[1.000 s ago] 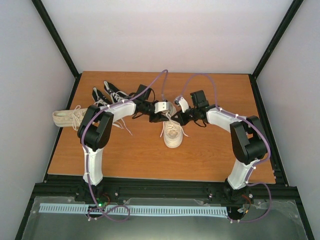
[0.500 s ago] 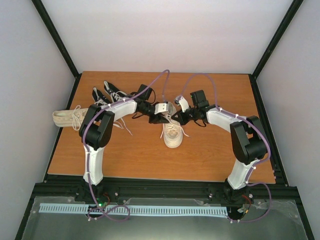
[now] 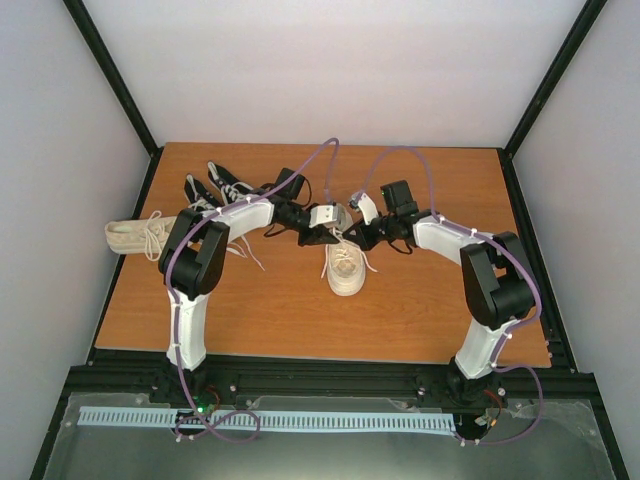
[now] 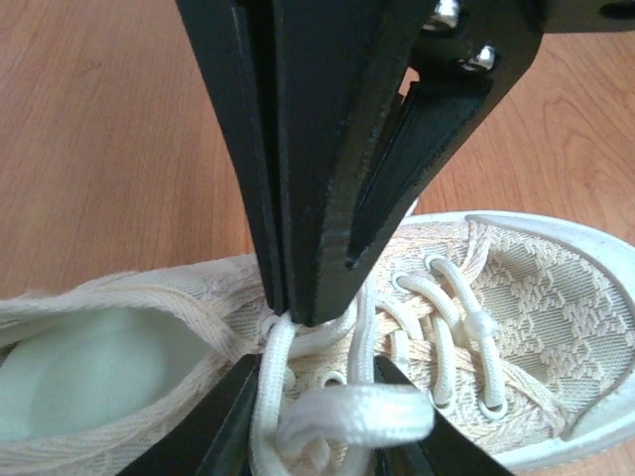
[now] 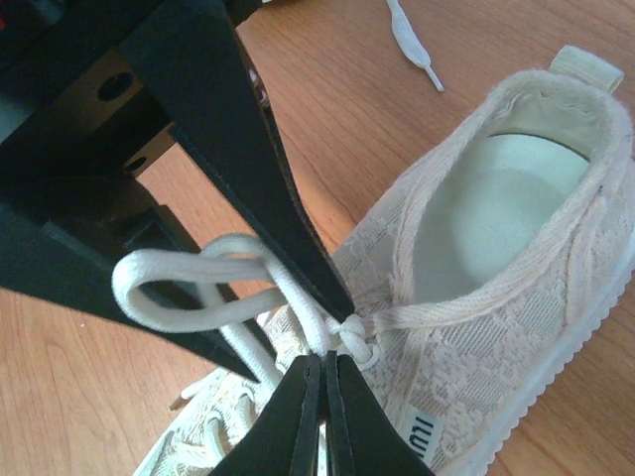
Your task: Tie the shoes
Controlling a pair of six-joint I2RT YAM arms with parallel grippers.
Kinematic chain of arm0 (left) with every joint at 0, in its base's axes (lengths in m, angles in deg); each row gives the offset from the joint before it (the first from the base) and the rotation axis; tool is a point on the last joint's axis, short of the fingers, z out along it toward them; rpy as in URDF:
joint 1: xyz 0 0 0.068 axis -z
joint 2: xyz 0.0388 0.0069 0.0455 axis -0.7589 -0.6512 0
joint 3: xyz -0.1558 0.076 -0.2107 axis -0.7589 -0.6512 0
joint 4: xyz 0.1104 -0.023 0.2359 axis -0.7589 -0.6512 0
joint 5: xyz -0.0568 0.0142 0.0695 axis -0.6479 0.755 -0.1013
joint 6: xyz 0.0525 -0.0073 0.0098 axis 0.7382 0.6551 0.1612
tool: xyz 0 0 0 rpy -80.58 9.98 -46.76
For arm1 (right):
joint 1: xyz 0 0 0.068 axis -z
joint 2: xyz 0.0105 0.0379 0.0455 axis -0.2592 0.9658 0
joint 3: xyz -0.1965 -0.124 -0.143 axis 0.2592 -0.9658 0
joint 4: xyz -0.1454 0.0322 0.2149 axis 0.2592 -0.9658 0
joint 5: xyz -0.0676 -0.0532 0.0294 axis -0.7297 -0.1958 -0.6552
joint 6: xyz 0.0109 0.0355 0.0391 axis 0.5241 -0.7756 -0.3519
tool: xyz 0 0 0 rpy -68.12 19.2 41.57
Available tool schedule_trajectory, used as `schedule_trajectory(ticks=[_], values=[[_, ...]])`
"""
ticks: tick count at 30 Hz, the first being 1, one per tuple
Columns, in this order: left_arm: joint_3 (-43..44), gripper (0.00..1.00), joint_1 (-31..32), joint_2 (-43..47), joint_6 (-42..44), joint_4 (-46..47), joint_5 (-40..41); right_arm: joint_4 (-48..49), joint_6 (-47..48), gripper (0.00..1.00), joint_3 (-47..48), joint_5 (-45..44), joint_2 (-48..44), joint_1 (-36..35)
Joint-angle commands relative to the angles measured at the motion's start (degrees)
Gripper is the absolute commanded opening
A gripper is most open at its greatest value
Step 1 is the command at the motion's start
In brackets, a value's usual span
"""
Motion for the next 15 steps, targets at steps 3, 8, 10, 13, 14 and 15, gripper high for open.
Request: schedule_trajectory(ticks=[3, 8, 10, 13, 14, 15], values=[[1.0, 0.2, 0.5, -1.1, -1.4, 4.0, 2.2, 2.4, 1.2, 0.03, -1.8, 1.9, -3.5, -0.6], [0.9, 0.12, 0.5, -1.3, -1.8, 5.2, 4.3, 3.0, 1.2, 0.03, -2.6, 2.5, -4.0, -0.6], [0.8, 0.11, 0.5, -1.4, -1.6, 5.2, 4.2, 3.0, 1.2, 0.03, -2.6, 2.7, -4.0, -0.6], [0.8, 0.07, 0.5, -1.4, -2.5, 6.0, 4.2, 2.9, 1.4, 0.03, -2.4, 3.9, -3.8, -0.6], [0.8, 0.05, 0.5, -1.4, -2.6, 6.2, 4.2, 2.9, 1.4, 0.03, -2.4, 4.0, -3.7, -0.6], [0.8, 0.03, 0.5, -1.4, -2.7, 6.3, 4.2, 2.8, 1.5, 0.04, -2.4, 4.3, -3.6, -0.6]])
